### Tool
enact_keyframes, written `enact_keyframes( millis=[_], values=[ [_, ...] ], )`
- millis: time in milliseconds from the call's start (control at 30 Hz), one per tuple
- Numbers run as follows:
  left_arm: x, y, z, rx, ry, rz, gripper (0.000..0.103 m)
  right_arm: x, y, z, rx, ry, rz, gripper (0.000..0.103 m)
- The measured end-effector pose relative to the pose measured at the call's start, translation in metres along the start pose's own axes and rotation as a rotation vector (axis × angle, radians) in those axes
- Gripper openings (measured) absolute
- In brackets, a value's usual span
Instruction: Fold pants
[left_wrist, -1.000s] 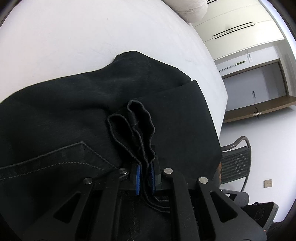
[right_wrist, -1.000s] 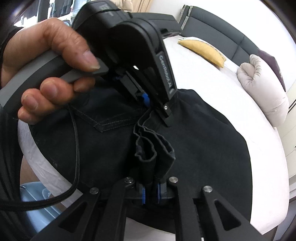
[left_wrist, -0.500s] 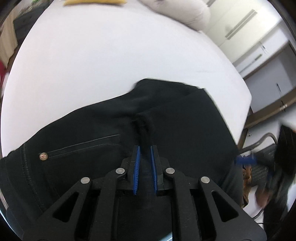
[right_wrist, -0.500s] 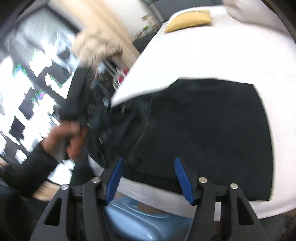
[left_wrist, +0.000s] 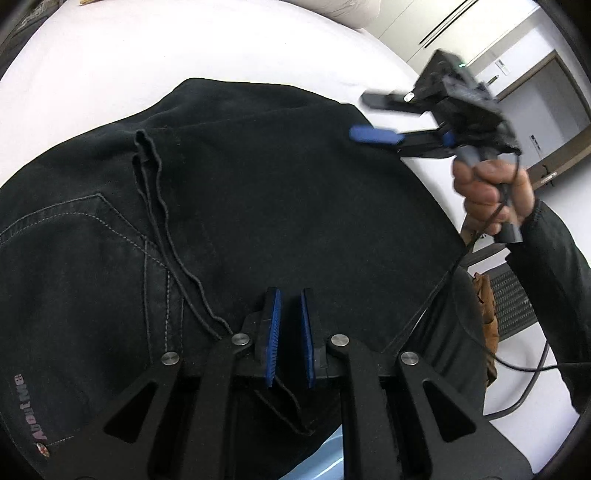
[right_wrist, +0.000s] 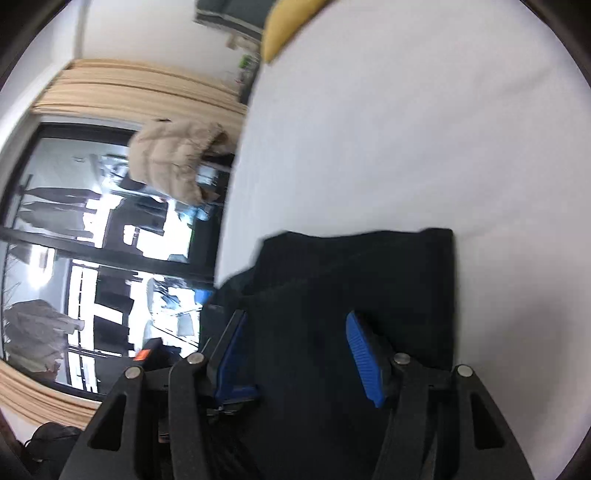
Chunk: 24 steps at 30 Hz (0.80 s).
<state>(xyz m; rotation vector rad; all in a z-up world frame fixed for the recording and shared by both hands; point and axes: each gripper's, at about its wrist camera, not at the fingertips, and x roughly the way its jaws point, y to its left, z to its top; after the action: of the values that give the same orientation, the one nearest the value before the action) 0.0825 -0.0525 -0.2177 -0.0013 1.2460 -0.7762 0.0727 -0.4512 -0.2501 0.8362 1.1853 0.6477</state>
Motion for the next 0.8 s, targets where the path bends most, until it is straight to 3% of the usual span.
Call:
enact_keyframes(
  millis=[133,367,533,667,733,800],
  values=[
    [0.004,-0.008,0.0,0.01,-0.006,0.022,0.011,-0.001,-0.006,-0.016,0.015,-0.012,0.025,0.053],
    [-0.004,-0.003,-0.012,0.007,-0.009,0.016,0.011,-0.018,0.006,-0.096,-0.04,0.065,-0.014,0.053],
    [-0.014,0.013,-0.012,0.004,-0.008,0.014,0.011,-0.032,0.01,-0.141,-0.015,0.064,0.003,0.054],
    [-0.017,0.018,-0.011,-0.003,-0.01,0.003,0.011,-0.042,0.016,-0.176,-0.015,0.12,-0.019,0.054],
    [-0.017,0.021,-0.01,-0.003,-0.011,-0.001,0.011,-0.052,0.022,-0.182,-0.017,0.107,-0.015,0.055],
    [-0.017,0.022,-0.01,-0.004,-0.012,-0.004,0.011,-0.071,0.028,-0.174,-0.02,0.028,0.046,0.055]
  ],
)
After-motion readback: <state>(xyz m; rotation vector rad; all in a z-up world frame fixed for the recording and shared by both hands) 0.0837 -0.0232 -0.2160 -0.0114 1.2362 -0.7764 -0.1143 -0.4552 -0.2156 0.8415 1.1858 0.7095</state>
